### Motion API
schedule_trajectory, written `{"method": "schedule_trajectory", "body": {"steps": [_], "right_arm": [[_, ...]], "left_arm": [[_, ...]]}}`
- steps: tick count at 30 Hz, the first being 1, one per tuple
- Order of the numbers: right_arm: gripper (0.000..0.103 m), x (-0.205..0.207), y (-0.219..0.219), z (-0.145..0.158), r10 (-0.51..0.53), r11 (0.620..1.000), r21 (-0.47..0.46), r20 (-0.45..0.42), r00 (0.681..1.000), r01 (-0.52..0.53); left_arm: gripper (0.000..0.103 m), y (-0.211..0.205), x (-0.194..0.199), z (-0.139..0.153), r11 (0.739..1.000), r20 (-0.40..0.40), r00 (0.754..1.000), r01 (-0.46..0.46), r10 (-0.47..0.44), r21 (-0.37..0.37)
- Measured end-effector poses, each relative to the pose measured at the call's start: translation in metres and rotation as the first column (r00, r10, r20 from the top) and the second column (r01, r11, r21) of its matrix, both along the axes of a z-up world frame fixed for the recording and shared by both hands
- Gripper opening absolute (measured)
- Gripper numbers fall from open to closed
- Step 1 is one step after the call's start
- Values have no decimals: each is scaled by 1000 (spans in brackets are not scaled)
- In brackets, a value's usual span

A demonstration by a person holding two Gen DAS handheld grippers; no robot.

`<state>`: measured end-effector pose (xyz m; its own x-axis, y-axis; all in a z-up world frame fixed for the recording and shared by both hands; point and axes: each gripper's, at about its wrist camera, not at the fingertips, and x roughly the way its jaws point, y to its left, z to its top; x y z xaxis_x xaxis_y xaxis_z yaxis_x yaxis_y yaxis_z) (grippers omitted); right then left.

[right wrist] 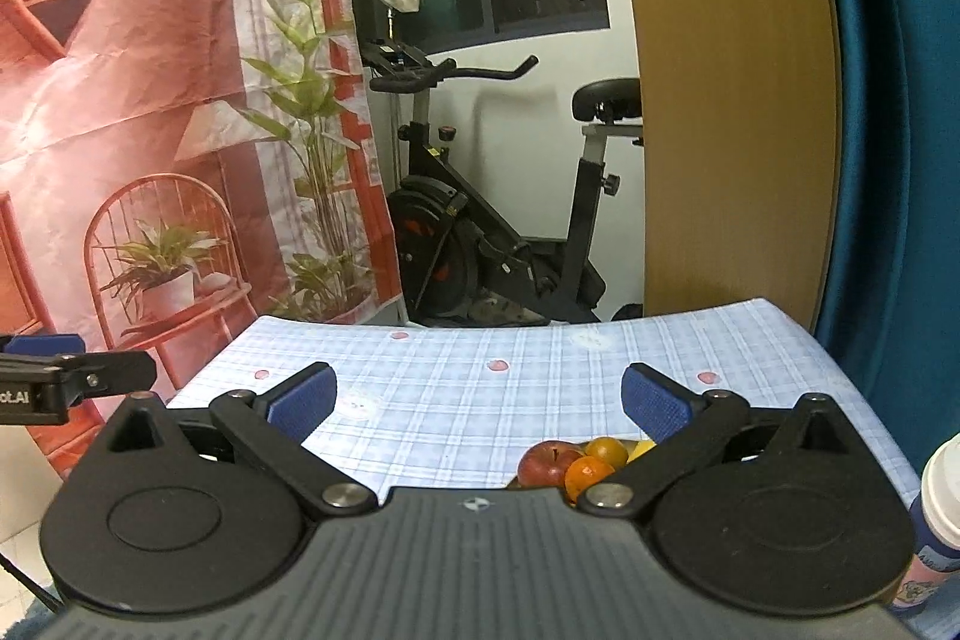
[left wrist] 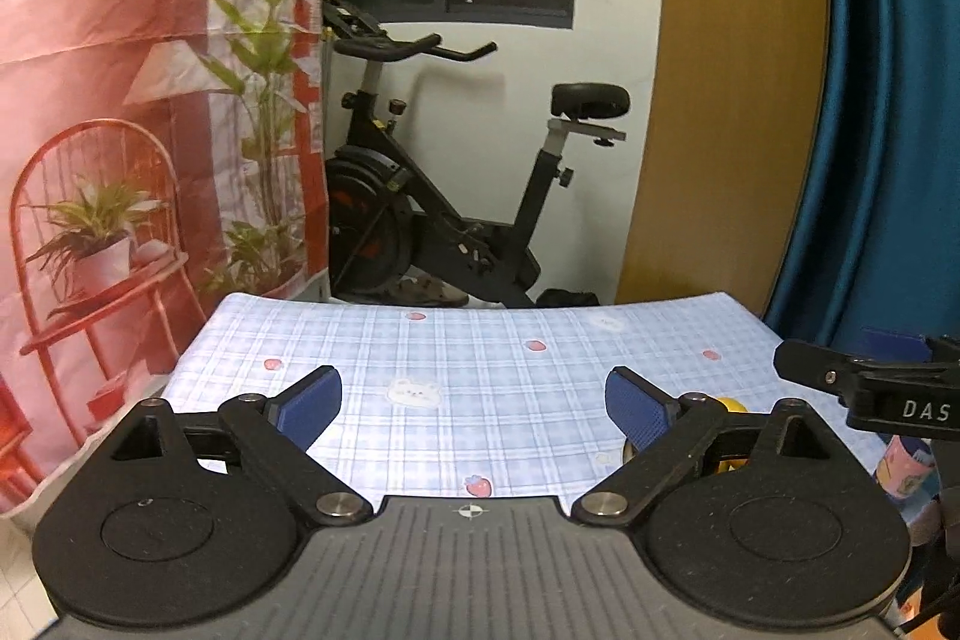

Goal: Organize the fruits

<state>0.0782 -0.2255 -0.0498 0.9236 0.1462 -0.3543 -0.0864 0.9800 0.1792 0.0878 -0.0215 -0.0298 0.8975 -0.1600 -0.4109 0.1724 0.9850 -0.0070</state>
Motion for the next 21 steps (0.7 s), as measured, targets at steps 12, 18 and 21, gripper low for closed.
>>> {"method": "schedule_trajectory", "body": {"steps": [12, 18, 21], "right_arm": [[103, -7, 10, 1, 22, 1000, -10, -12, 1000, -22], [103, -6, 10, -1, 23, 1000, -9, -21, 1000, -23], [103, -7, 10, -2, 24, 1000, -11, -25, 999, -24]], "left_arm": [[99, -5, -27, 8, 997, 67, 995, -77, 75, 30], [99, -5, -27, 6, 996, 59, 994, -89, 88, 25], [99, -4, -29, 6, 995, 58, 994, -93, 92, 21]]}}
